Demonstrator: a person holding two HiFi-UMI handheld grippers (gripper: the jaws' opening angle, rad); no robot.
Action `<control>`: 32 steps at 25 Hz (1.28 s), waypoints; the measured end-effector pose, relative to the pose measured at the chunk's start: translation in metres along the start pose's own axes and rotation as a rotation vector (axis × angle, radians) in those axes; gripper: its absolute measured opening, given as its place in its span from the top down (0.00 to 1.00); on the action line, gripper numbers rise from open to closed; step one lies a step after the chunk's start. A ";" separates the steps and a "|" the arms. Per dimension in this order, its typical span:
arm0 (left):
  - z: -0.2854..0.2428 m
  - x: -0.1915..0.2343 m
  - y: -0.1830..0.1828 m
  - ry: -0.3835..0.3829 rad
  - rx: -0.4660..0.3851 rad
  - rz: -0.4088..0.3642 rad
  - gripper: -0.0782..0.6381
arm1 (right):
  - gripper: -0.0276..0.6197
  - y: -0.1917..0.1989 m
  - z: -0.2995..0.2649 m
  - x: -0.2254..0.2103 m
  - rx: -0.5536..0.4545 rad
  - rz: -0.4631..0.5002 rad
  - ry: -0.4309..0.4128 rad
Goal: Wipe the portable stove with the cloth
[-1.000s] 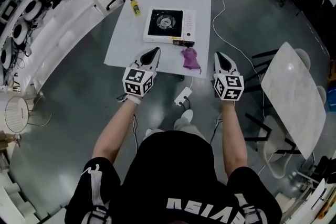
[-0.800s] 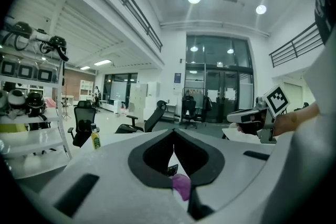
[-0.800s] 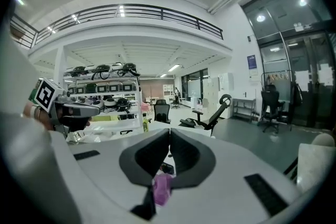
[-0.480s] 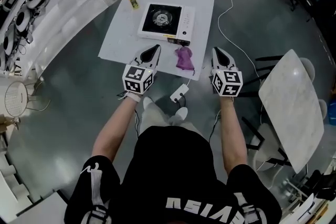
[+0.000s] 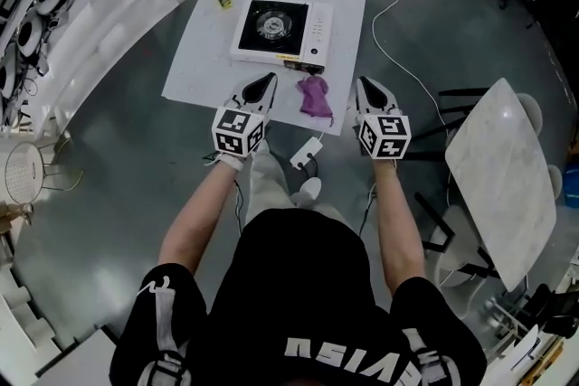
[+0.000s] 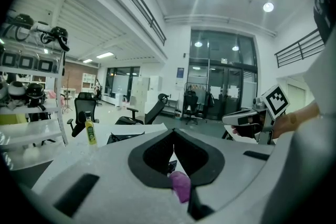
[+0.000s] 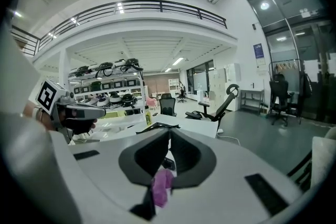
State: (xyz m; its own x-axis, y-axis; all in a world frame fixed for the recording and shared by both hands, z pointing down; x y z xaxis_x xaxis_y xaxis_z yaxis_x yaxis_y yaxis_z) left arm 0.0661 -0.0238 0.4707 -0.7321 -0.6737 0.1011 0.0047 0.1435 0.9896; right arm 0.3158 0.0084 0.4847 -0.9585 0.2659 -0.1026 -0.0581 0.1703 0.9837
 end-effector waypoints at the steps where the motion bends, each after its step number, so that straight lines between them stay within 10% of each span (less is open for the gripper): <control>1: -0.001 0.002 0.004 0.001 0.007 0.003 0.88 | 0.94 0.005 -0.004 0.001 0.009 -0.002 -0.005; 9: -0.007 0.028 0.042 0.026 0.079 0.037 0.88 | 0.92 0.062 -0.041 0.017 0.109 -0.031 -0.037; 17: -0.021 0.054 0.083 0.057 0.133 0.092 0.88 | 0.62 0.136 -0.077 0.027 0.272 -0.042 -0.064; 32: -0.029 0.089 0.135 0.078 0.242 0.144 0.88 | 0.60 0.255 -0.122 0.039 0.578 -0.001 -0.036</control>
State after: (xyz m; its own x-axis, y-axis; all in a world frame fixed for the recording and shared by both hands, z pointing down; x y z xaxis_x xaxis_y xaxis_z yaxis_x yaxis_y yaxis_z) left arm 0.0210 -0.0853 0.6166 -0.6809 -0.6862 0.2558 -0.0646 0.4042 0.9124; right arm 0.2301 -0.0533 0.7492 -0.9478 0.2958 -0.1187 0.1124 0.6587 0.7440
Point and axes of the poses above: the fingertips, and each gripper's own axes: z backward along the fingers, x to its left, y out of its underside, the point moved 5 cm from there along z, backward along the fingers, and after that the axes turned 10 degrees about -x, right-handed, at the moved point
